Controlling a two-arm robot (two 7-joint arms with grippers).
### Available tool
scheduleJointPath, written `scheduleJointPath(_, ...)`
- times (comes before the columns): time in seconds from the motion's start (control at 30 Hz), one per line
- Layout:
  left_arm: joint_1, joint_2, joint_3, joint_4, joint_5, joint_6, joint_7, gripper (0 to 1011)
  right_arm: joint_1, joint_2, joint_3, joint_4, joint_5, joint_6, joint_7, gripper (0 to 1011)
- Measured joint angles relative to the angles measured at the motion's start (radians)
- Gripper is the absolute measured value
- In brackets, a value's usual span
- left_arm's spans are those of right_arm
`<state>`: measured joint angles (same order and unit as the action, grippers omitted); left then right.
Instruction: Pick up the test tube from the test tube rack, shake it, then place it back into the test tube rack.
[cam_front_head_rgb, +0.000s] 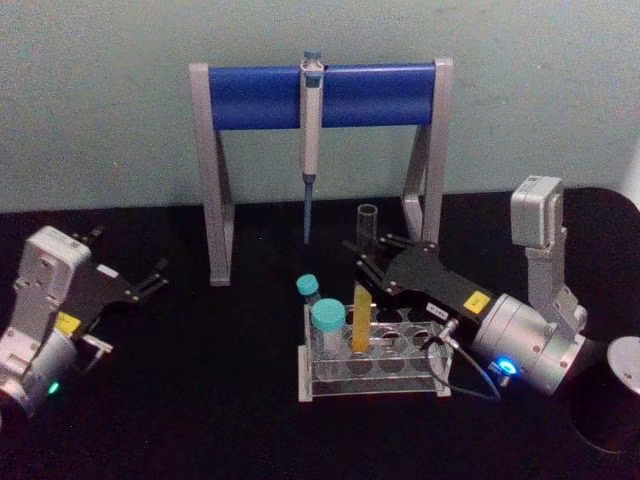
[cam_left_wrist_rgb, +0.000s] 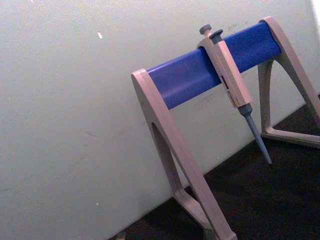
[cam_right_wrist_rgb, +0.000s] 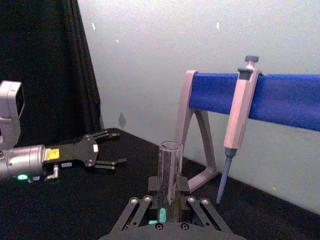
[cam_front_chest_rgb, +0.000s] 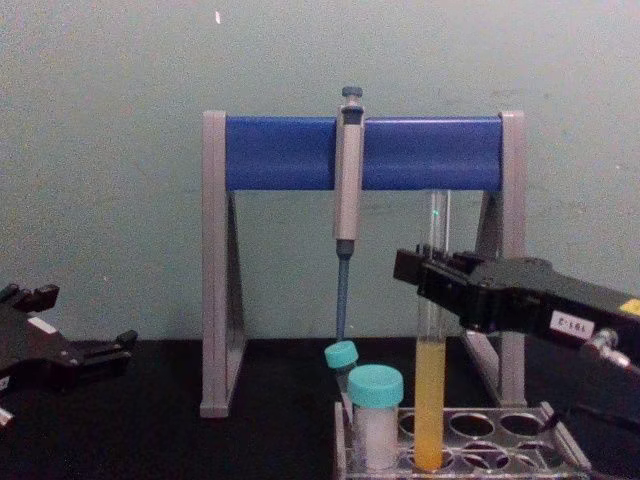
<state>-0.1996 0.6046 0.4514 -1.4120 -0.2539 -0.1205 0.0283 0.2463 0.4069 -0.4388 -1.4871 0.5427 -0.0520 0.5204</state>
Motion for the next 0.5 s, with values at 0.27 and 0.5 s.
scheduleJointPath(0.27, 0.000, 0.000, 0.000, 0.000, 0.000, 0.000, 0.000, 1001, 0.004, -0.009, -0.009, 0.025, -0.011, 0.004, -0.003, 233)
scheduleJointPath(0.5, 0.000, 0.000, 0.000, 0.000, 0.000, 0.000, 0.000, 1001, 0.000, -0.020, -0.011, 0.042, -0.014, 0.004, -0.007, 233)
